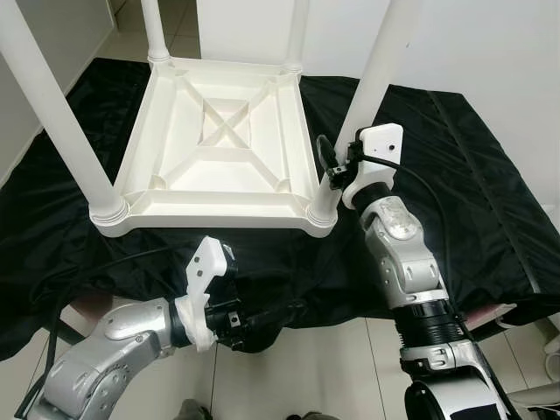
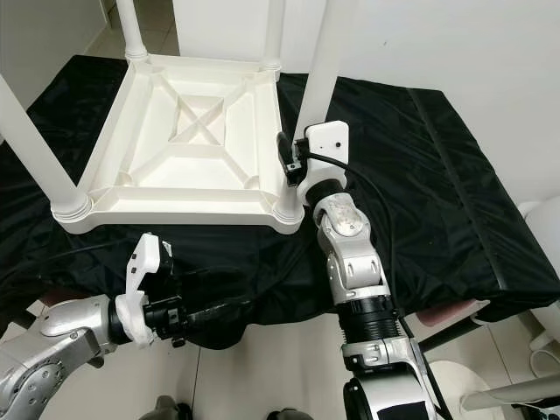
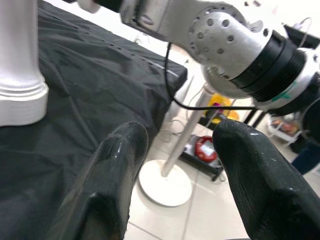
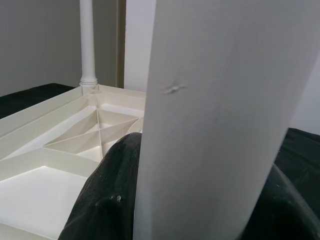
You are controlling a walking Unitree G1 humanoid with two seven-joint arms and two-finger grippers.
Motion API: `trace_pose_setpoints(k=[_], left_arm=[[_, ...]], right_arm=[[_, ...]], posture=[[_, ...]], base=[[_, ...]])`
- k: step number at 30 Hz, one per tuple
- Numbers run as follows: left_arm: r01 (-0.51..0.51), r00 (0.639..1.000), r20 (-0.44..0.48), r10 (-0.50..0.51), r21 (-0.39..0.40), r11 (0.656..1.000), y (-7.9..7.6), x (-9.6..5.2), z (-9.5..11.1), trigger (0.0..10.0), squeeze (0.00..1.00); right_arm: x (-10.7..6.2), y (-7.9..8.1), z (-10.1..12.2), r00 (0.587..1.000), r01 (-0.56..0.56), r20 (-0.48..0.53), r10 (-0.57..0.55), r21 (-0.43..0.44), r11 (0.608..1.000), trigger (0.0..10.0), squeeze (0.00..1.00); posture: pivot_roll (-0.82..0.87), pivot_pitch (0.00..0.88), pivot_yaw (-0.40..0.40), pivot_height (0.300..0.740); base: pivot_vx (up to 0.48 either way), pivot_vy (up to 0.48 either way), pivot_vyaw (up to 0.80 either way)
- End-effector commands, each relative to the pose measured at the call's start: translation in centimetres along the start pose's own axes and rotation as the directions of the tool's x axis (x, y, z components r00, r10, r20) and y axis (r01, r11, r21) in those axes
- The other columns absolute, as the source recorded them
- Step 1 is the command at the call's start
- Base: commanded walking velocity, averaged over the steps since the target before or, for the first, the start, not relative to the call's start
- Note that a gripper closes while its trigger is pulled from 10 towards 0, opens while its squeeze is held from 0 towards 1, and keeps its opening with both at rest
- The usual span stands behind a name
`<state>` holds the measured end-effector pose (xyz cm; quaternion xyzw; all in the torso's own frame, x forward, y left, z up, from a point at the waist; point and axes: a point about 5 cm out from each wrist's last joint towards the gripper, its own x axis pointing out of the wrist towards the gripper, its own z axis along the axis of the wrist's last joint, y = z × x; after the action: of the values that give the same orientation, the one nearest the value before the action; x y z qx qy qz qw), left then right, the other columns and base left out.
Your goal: Building children table
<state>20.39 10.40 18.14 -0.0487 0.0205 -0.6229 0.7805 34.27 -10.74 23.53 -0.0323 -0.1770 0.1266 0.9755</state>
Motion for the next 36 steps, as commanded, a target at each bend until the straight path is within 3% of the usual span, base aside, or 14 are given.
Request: trace_pose_setpoints(k=[1, 10, 18, 19, 22, 23, 36], left_arm=[[0.164, 0.986, -0.002, -0.164, 0.003, 0.986, -1.12, 0.21, 0.34, 10.0, 0.0], [0.171, 0.985, 0.001, -0.171, 0.002, 0.985, -1.0, 0.52, 0.34, 10.0, 0.0], [0.16, 0.987, 0.008, -0.16, 0.006, 0.987, -0.77, 0.62, 0.46, 10.0, 0.0], [0.156, 0.988, 0.007, -0.156, 0.007, 0.988, -0.67, 0.57, 0.44, 10.0, 0.0], [0.153, 0.988, 0.007, -0.153, 0.007, 0.988, -0.6, 0.55, 0.44, 10.0, 0.0], [0.151, 0.988, 0.007, -0.151, 0.008, 0.988, -0.56, 0.55, 0.44, 10.0, 0.0], [0.142, 0.99, 0.012, -0.142, 0.015, 0.99, -0.51, 0.66, 0.57, 10.0, 0.0]], right_arm=[[-0.18, -0.17, -1.17, 0.998, 0.021, -0.06, -0.021, -0.002, 1.0, 10.0, 0.0], [-0.19, -0.14, -1.66, 0.995, 0.051, -0.086, -0.051, -0.007, 0.999, 10.0, 0.0], [-0.13, -0.36, -1.66, 0.992, 0.088, -0.094, -0.084, 0.041, 0.995, 10.0, 0.0], [-0.09, -0.47, -1.59, 0.991, 0.1, -0.093, -0.095, 0.052, 0.994, 10.0, 1.0], [-0.04, -0.57, -1.54, 0.99, 0.108, -0.091, -0.103, 0.051, 0.993, 10.0, 1.0], [0.0, -0.65, -1.51, 0.99, 0.114, -0.091, -0.11, 0.048, 0.992, 10.0, 0.0], [0.15, -0.53, -1.93, 0.987, 0.112, -0.124, -0.103, 0.073, 0.991, 10.0, 0.0]], posture=[[-0.04, 0.123, -0.076, 0.74], [-0.05, 0.126, -0.072, 0.74], [-0.05, 0.13, -0.074, 0.74], [-0.05, 0.13, -0.074, 0.74], [-0.05, 0.128, -0.074, 0.74], [-0.05, 0.127, -0.074, 0.74], [-0.05, 0.127, -0.076, 0.74]], base=[[0.0, 0.0, 0.0], [0.0, 0.0, 0.0], [0.0, 0.0, 0.0], [0.0, 0.0, 0.0], [0.0, 0.0, 0.0], [0.0, 0.0, 0.0], [0.0, 0.0, 0.0]])
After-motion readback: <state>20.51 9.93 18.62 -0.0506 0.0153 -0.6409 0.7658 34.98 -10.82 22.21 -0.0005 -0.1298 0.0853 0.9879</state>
